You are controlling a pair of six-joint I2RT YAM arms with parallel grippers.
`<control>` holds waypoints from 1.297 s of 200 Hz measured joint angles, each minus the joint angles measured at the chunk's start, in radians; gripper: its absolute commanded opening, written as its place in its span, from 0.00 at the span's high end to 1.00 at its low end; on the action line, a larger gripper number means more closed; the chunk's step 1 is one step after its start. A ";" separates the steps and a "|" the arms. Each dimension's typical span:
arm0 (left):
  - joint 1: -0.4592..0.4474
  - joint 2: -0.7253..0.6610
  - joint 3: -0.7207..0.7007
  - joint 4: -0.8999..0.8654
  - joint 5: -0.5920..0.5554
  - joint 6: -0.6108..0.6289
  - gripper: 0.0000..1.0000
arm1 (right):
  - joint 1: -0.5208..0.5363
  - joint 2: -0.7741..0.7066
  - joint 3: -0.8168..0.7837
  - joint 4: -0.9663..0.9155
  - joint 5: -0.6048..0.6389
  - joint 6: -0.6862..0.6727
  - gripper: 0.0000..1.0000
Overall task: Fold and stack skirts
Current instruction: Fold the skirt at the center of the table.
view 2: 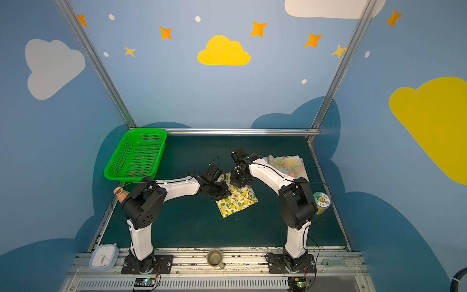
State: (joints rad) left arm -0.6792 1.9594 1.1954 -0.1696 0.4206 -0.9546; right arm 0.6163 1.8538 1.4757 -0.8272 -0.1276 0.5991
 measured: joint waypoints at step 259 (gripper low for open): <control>0.007 -0.053 -0.080 0.018 0.004 0.001 0.73 | 0.016 0.011 -0.152 0.289 -0.129 0.193 1.00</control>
State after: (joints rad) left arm -0.6724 1.9068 1.1152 -0.1513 0.4244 -0.9539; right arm 0.6323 1.8645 1.3239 -0.5381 -0.2565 0.7925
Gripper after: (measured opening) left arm 0.266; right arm 0.069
